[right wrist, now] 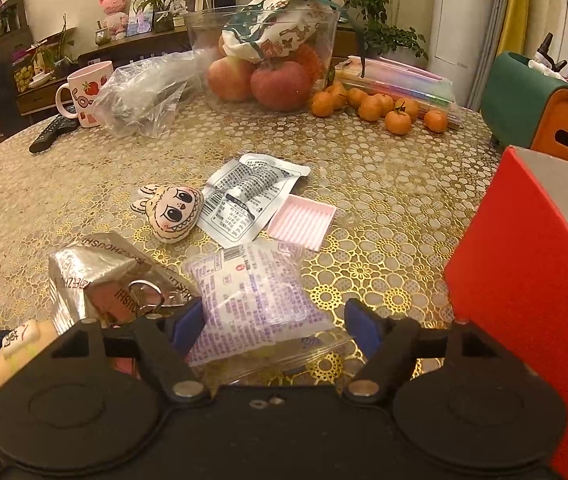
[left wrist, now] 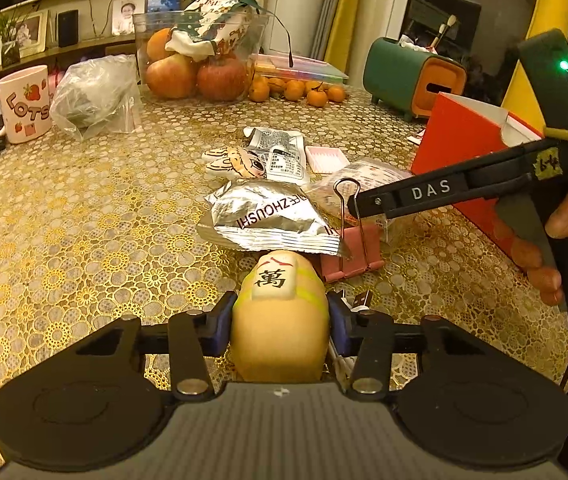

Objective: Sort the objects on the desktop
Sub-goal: 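Grasp the white snack bag with the right tool and carry both items to the box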

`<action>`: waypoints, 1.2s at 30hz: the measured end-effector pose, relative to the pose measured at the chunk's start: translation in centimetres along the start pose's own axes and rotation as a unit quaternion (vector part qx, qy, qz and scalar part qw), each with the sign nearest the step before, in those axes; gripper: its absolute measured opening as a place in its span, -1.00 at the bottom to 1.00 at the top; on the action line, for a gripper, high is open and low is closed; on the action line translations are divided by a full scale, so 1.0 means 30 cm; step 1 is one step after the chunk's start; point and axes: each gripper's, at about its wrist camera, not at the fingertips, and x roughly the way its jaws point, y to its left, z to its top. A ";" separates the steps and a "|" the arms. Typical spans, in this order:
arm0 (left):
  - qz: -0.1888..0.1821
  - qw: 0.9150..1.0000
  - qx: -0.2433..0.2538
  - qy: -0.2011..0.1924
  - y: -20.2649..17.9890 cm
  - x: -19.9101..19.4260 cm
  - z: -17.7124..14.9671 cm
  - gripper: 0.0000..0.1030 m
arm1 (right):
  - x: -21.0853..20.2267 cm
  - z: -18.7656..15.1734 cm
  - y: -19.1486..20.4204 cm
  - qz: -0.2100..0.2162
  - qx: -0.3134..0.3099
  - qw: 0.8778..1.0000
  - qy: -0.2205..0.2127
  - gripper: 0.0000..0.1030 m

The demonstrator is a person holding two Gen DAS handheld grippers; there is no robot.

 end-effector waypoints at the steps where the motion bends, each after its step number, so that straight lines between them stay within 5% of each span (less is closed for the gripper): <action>1: 0.000 1.000 -0.001 0.000 0.000 -0.003 0.001 -0.12 | -0.005 -0.002 0.000 -0.001 0.001 1.000 0.000 0.34; 4: -0.001 1.000 -0.004 0.000 -0.003 -0.016 0.002 -0.12 | -0.023 -0.007 -0.005 -0.002 0.005 1.000 0.001 0.03; 36: -0.032 0.999 0.010 -0.041 -0.249 -0.274 0.072 -0.13 | -0.518 -0.160 -0.071 0.027 0.054 0.997 -0.049 0.01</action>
